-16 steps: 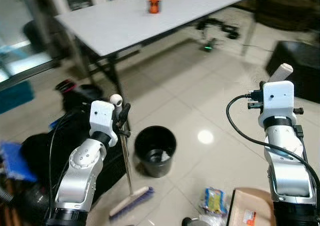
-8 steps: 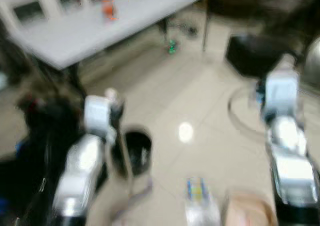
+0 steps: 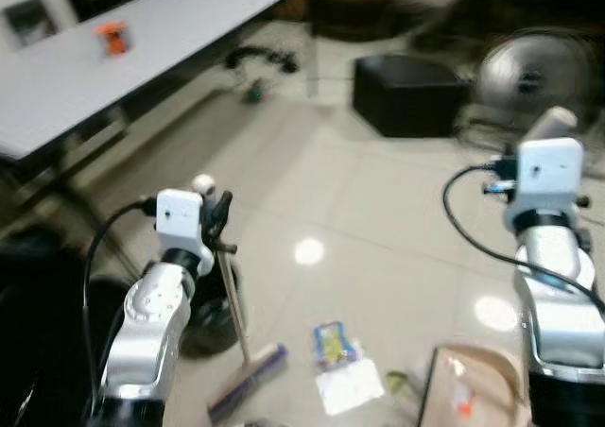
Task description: Sweep floor
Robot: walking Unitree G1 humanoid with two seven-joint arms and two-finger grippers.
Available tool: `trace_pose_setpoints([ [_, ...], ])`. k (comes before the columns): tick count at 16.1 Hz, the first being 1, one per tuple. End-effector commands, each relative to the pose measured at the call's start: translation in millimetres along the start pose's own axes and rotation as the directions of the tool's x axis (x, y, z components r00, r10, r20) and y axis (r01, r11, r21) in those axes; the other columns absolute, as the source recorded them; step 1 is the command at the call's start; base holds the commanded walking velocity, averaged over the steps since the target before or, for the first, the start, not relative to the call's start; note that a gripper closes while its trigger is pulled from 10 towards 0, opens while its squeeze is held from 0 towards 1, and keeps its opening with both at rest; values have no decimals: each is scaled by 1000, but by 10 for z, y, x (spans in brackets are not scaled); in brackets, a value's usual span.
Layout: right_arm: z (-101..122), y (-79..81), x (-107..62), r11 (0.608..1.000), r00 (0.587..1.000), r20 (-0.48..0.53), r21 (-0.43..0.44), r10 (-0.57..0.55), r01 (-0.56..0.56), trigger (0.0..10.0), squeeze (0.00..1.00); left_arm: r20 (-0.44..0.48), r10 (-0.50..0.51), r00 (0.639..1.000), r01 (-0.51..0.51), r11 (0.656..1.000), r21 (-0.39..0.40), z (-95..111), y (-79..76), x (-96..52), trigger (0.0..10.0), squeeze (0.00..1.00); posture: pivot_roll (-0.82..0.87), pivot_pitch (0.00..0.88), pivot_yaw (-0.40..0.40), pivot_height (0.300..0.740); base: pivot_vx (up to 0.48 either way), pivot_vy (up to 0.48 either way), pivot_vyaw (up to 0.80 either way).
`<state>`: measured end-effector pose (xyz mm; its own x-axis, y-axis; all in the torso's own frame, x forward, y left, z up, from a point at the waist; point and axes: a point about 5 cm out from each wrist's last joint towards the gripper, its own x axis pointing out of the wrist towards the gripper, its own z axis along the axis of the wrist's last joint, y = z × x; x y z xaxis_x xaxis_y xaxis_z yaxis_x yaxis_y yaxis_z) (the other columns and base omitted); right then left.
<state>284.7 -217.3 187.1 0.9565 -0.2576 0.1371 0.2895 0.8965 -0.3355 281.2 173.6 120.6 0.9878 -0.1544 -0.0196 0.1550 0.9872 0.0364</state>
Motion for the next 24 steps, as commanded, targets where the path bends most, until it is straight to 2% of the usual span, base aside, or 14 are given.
trace_pose_setpoints([
  [1,74,21,-31,1000,1000,26,20,0,0,10000,0,35,0,999,-1,1000,11,95,19,37,10000,0,18,10,62,740,0,0,-800],
  [4,33,44,-61,999,1000,14,41,-19,19,10000,0,36,-21,999,20,999,33,103,12,55,10000,0,20,6,74,740,0,0,-800],
  [7,48,69,-73,999,998,61,39,-35,32,10000,0,54,-26,998,25,999,28,146,20,93,10000,0,15,1,82,740,0,0,-800],
  [9,5,68,-96,998,998,52,62,-29,26,10000,0,61,-32,998,31,999,29,159,13,103,10000,0,17,0,81,740,0,0,-625],
  [14,-30,66,-118,999,998,55,39,17,-19,10000,0,62,-36,997,33,999,39,165,33,106,10000,0,20,0,83,740,0,0,0],
  [19,9,194,-146,990,987,107,57,124,-130,10000,0,54,-23,998,21,999,46,143,75,40,10000,0,32,0,78,740,0,109,0],
  [24,-57,250,-177,989,991,85,96,102,-111,10000,0,55,-10,998,7,999,53,166,113,43,10000,0,45,3,83,740,0,300,0],
])
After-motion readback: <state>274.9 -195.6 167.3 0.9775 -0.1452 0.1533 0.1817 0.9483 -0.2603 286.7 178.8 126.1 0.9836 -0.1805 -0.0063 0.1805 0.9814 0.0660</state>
